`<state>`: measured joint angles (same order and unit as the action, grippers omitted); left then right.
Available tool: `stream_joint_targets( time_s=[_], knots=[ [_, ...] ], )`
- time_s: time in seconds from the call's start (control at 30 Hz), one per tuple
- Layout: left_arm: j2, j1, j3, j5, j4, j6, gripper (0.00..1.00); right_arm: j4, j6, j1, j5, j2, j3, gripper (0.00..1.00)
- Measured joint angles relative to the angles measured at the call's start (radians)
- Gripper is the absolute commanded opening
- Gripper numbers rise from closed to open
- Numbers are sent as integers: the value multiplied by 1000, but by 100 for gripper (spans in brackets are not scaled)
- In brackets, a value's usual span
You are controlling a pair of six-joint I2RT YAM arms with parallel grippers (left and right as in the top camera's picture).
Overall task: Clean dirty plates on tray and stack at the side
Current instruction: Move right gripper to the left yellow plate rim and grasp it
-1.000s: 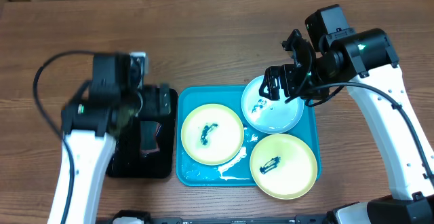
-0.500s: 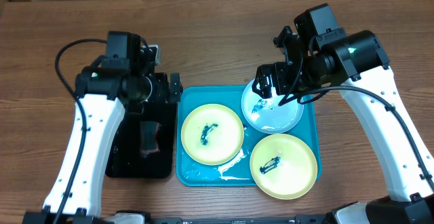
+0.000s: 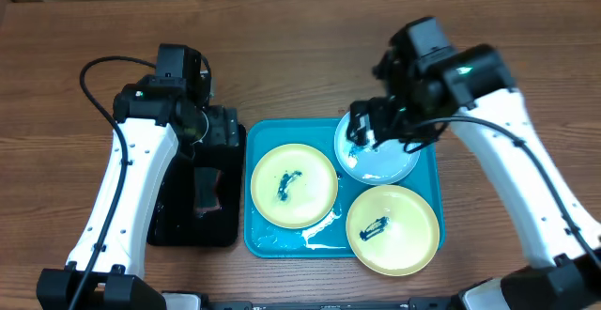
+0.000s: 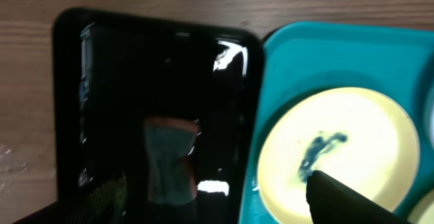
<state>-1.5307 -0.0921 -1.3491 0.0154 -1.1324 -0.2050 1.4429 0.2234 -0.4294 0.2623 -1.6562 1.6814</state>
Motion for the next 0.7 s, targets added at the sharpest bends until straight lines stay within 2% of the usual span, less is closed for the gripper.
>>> stream_joint_targets(
  time_s=[0.23, 0.33, 0.6, 0.7],
  knots=[
    [0, 0, 26, -48, -16, -51, 82, -89, 114, -192, -31, -98, -23, 100],
    [0, 0, 39, -55, -14, -51, 82, -110, 183, -246, -53, -147, -42, 90],
    [0, -24, 51, -58, -5, -51, 84, -239, 295, -264, -68, -184, -217, 88],
    [0, -40, 51, -58, -4, -51, 84, -304, 306, -264, -58, -184, -292, 81]
  ],
)
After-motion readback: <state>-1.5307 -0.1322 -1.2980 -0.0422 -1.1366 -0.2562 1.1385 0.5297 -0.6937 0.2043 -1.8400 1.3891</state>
